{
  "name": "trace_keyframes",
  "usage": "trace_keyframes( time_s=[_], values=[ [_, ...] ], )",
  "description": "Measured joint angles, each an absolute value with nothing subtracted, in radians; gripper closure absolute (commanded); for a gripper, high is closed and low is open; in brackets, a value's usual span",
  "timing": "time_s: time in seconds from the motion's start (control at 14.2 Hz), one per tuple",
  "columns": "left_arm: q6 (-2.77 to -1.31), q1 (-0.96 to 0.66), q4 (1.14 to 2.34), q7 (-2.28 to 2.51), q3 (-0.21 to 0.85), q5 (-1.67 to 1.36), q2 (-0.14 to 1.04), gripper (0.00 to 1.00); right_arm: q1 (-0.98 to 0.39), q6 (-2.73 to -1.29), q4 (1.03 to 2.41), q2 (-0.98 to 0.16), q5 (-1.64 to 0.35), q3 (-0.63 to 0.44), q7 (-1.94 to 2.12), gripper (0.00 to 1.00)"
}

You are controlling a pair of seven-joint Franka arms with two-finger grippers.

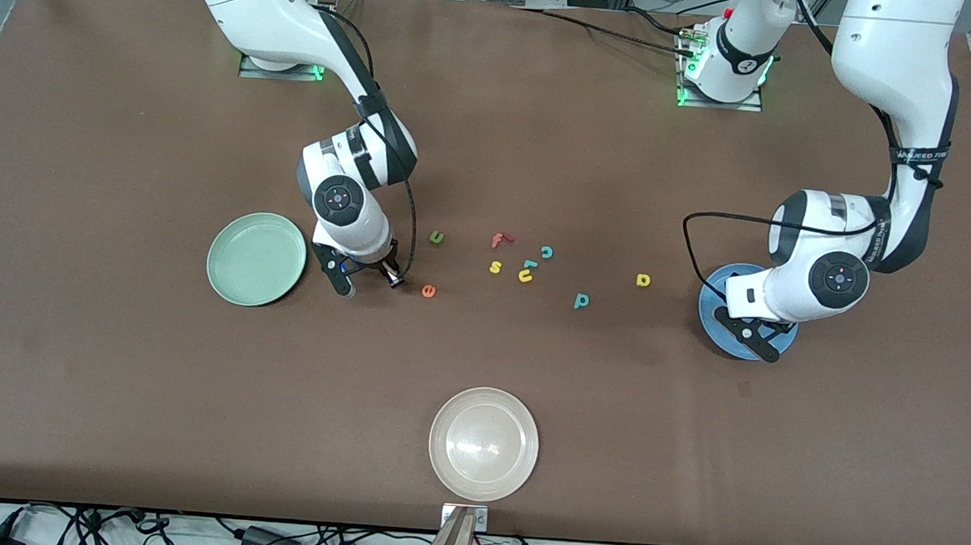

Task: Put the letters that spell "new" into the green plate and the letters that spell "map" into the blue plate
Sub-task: 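Carry the blue m over the blue plate with the left gripper, then release the m onto the blue plate and return the left gripper to the letters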

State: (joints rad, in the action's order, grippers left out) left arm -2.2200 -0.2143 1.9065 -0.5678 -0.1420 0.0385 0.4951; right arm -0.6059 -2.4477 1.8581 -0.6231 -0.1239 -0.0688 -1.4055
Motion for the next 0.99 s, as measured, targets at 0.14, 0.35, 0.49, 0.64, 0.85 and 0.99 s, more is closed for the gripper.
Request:
trace_keyframes(
  time_s=[0.14,0.35,0.49,0.64,0.85,0.99],
  values=[
    [-2.231,-0.216,1.92,-0.564,-0.138,0.038,0.5,0.0,-0.606,-2.448,1.858,-0.626,-0.124,-0.069,-1.406,0.38],
    [-2.21,-0.221,1.916,-0.55,-0.133,0.038,0.488,0.0,-0.606,-2.457,1.858,-0.626,-0.124,-0.07,-1.406,0.42],
    [-2.157,-0.224,1.902,-0.479,-0.111,0.038,0.464,0.0,-0.606,-2.464,1.858,-0.629,-0.124,-0.071,-1.406,0.43],
    [-2.121,-0.227,1.894,-0.313,-0.047,0.038,0.437,0.0,-0.606,-2.478,1.858,-0.636,-0.124,-0.071,-1.406,0.45],
    [-2.114,-0.237,1.895,-0.03,0.051,0.038,0.432,0.0,-0.606,-2.481,1.858,-0.635,-0.124,-0.071,-1.405,0.73],
    [-2.133,-0.243,1.904,0.076,0.091,0.038,0.447,0.0,-0.606,-2.49,1.856,-0.635,-0.123,-0.071,-1.403,0.86]
  ],
)
